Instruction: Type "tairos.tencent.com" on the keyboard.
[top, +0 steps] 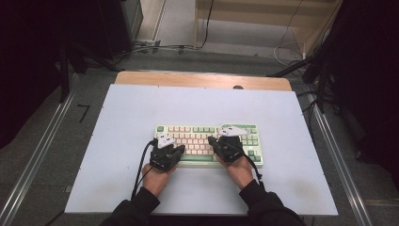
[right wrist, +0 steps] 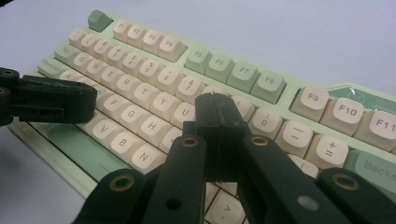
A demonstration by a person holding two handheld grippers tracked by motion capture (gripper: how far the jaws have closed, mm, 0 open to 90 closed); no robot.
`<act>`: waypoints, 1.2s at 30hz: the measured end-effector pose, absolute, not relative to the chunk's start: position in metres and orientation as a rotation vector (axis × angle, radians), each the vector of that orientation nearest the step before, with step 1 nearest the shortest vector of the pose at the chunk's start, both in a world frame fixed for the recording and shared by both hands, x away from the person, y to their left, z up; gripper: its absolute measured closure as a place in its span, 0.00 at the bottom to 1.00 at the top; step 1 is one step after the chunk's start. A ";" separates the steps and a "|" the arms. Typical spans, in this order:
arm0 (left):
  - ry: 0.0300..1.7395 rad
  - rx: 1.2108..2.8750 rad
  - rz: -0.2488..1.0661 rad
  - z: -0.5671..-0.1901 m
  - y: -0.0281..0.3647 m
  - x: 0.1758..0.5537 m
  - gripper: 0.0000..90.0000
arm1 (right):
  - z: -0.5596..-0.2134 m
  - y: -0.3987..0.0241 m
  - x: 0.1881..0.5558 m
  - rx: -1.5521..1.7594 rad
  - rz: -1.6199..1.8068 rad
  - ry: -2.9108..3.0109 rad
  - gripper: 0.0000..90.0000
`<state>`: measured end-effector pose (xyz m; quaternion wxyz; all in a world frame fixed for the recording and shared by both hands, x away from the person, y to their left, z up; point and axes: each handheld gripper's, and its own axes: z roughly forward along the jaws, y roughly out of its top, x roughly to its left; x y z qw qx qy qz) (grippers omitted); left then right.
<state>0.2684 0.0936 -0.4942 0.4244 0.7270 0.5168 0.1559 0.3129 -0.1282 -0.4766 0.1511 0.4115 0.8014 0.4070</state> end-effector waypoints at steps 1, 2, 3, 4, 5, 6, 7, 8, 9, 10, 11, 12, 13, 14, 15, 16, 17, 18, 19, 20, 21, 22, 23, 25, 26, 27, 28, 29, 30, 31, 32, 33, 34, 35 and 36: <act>1.293 1.824 0.392 -0.494 0.094 0.268 1.00 | -0.477 -0.128 0.313 1.181 1.167 2.302 0.97; 1.293 1.833 0.390 -0.495 0.093 0.268 1.00 | -0.477 -0.128 0.313 1.182 1.167 2.302 0.97; 1.295 1.840 0.382 -0.496 0.093 0.269 1.00 | -0.477 -0.128 0.313 1.183 1.166 2.302 0.97; 1.292 1.838 0.383 -0.496 0.093 0.269 1.00 | -0.477 -0.128 0.313 1.184 1.166 2.302 0.97; 1.292 1.837 0.382 -0.496 0.093 0.269 1.00 | -0.477 -0.128 0.313 1.185 1.166 2.301 0.97; 1.293 1.837 0.382 -0.495 0.093 0.269 1.00 | -0.477 -0.128 0.314 1.185 1.165 2.299 0.97; 1.292 1.826 0.383 -0.495 0.094 0.269 1.00 | -0.477 -0.129 0.314 1.188 1.165 2.297 0.97; 1.293 1.816 0.390 -0.493 0.095 0.268 1.00 | -0.477 -0.129 0.314 1.189 1.165 2.293 0.97; 1.292 1.810 0.392 -0.492 0.096 0.268 1.00 | -0.477 -0.129 0.314 1.196 1.166 2.290 0.97; 1.292 1.799 0.397 -0.491 0.097 0.269 1.00 | -0.476 -0.130 0.315 1.195 1.167 2.286 0.97; 1.293 1.790 0.401 -0.490 0.098 0.269 1.00 | -0.476 -0.130 0.315 1.195 1.168 2.281 0.97; 1.294 1.789 0.402 -0.489 0.099 0.269 1.00 | -0.477 -0.130 0.315 1.200 1.168 2.278 0.97; 1.296 1.784 0.403 -0.489 0.099 0.269 1.00 | -0.477 -0.131 0.316 1.202 1.168 2.279 0.97; 1.297 1.781 0.404 -0.488 0.100 0.269 1.00 | -0.477 -0.130 0.316 1.204 1.168 2.279 0.97; 1.297 1.779 0.404 -0.488 0.101 0.269 1.00 | -0.477 -0.130 0.316 1.203 1.167 2.279 0.97; 1.300 1.777 0.404 -0.488 0.101 0.270 1.00 | -0.477 -0.130 0.316 1.200 1.165 2.281 0.97; 1.299 1.777 0.407 -0.488 0.102 0.270 1.00 | -0.477 -0.130 0.316 1.197 1.162 2.281 0.97; 1.301 1.776 0.409 -0.488 0.102 0.270 1.00 | -0.477 -0.130 0.316 1.197 1.161 2.281 0.97; 1.302 1.776 0.411 -0.488 0.103 0.270 1.00 | -0.477 -0.130 0.316 1.200 1.161 2.279 0.97; 1.304 1.774 0.412 -0.488 0.103 0.270 1.00 | -0.477 -0.130 0.316 1.199 1.161 2.279 0.97; 1.307 1.771 0.414 -0.488 0.103 0.270 1.00 | -0.477 -0.130 0.316 1.206 1.159 2.278 0.97; 1.307 1.770 0.415 -0.488 0.104 0.270 1.00 | -0.478 -0.131 0.317 1.204 1.160 2.277 0.97; 1.306 1.770 0.418 -0.488 0.104 0.271 1.00 | -0.478 -0.131 0.317 1.208 1.157 2.277 0.97; 1.307 1.770 0.418 -0.487 0.105 0.271 1.00 | -0.478 -0.131 0.318 1.214 1.153 2.273 0.97; 1.308 1.769 0.419 -0.487 0.105 0.271 1.00 | -0.479 -0.132 0.319 1.211 1.154 2.273 0.97; 1.309 1.766 0.418 -0.487 0.105 0.271 1.00 | -0.479 -0.132 0.319 1.212 1.152 2.273 0.97; 1.311 1.765 0.418 -0.487 0.105 0.271 1.00 | -0.479 -0.132 0.319 1.211 1.152 2.273 0.97; 1.311 1.764 0.420 -0.488 0.106 0.271 1.00 | -0.479 -0.132 0.319 1.211 1.149 2.272 0.97; 1.312 1.763 0.423 -0.488 0.106 0.271 1.00 | -0.479 -0.132 0.319 1.212 1.148 2.271 0.97; 1.312 1.763 0.426 -0.488 0.106 0.272 1.00 | -0.480 -0.132 0.319 1.213 1.146 2.272 0.97; 1.314 1.763 0.430 -0.488 0.106 0.272 1.00 | -0.480 -0.132 0.320 1.213 1.145 2.272 0.97; 1.316 1.763 0.429 -0.488 0.107 0.272 1.00 | -0.480 -0.132 0.320 1.212 1.140 2.270 0.97; 1.316 1.763 0.428 -0.488 0.107 0.272 1.00 | -0.481 -0.132 0.320 1.214 1.131 2.269 0.97; 1.315 1.763 0.428 -0.488 0.107 0.272 1.00 | -0.481 -0.132 0.321 1.219 1.130 2.269 0.97; 1.316 1.763 0.429 -0.488 0.107 0.272 1.00 | -0.482 -0.132 0.322 1.221 1.127 2.271 0.97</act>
